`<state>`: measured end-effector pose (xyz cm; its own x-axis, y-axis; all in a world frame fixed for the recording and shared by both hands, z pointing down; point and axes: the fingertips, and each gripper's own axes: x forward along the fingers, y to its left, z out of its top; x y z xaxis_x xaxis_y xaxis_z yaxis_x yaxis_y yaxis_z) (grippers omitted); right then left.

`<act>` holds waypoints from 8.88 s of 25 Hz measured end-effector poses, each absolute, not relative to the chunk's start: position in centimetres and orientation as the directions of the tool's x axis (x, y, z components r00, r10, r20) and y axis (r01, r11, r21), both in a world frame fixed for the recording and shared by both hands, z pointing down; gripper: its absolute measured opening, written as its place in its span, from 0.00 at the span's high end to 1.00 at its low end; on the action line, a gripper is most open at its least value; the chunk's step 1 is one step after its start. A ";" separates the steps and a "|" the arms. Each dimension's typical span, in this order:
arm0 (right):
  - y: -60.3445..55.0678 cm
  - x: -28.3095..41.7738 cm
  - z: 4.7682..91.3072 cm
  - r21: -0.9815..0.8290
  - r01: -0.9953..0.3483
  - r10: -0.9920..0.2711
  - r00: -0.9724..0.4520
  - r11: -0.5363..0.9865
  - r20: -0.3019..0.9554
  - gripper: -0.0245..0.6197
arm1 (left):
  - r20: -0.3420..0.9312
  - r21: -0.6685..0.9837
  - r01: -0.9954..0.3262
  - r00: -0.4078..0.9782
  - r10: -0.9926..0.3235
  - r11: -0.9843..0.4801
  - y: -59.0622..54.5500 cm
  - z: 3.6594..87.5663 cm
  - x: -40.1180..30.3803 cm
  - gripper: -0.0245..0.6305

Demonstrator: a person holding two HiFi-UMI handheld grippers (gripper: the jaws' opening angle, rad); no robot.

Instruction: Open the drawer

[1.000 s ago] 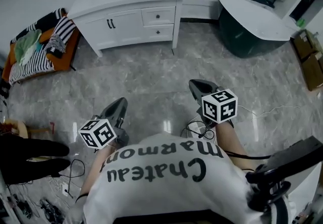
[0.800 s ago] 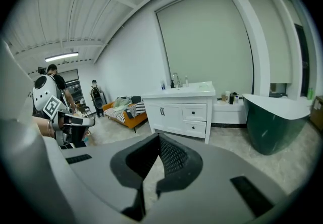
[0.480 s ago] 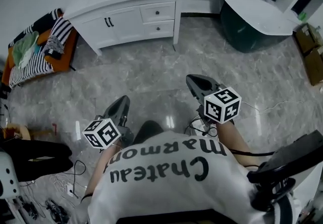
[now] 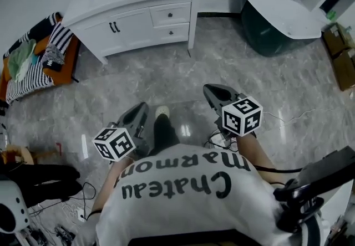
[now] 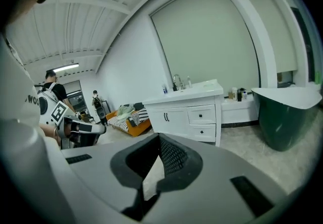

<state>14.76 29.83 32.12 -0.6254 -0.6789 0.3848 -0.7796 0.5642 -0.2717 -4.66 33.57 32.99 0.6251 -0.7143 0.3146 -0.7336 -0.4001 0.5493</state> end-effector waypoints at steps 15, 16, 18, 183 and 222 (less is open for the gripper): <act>15.1 11.1 31.2 -0.240 -0.817 -0.712 -0.576 0.525 0.403 0.96 | 0.316 0.558 -0.687 0.695 -0.646 -0.466 14.8 32.4 -7.5 0.97; 14.1 10.7 31.1 -0.241 -0.818 -0.713 -0.574 0.523 0.402 0.96 | 0.318 0.562 -0.683 0.699 -0.641 -0.466 13.5 32.6 -7.8 0.97; 12.4 9.9 31.0 -0.232 -0.821 -0.713 -0.570 0.523 0.409 0.96 | 0.314 0.568 -0.671 0.712 -0.628 -0.477 11.0 32.5 -8.0 0.97; -28.7 6.4 67.4 -0.192 -0.969 -0.457 -0.244 0.158 0.856 0.76 | 0.581 0.566 -0.814 0.506 -0.638 -0.130 -15.1 50.5 -14.0 0.97; -25.1 6.7 67.7 -0.192 -0.972 -0.426 -0.232 0.135 0.875 0.76 | 0.589 0.560 -0.813 0.527 -0.612 -0.160 -11.1 50.8 -13.4 0.97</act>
<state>6.71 -25.07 67.67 -0.2320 -0.4259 0.8745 -0.9720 0.1353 -0.1920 -13.42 -11.09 50.77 0.5271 -0.6123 0.5893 -0.8126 -0.1603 0.5603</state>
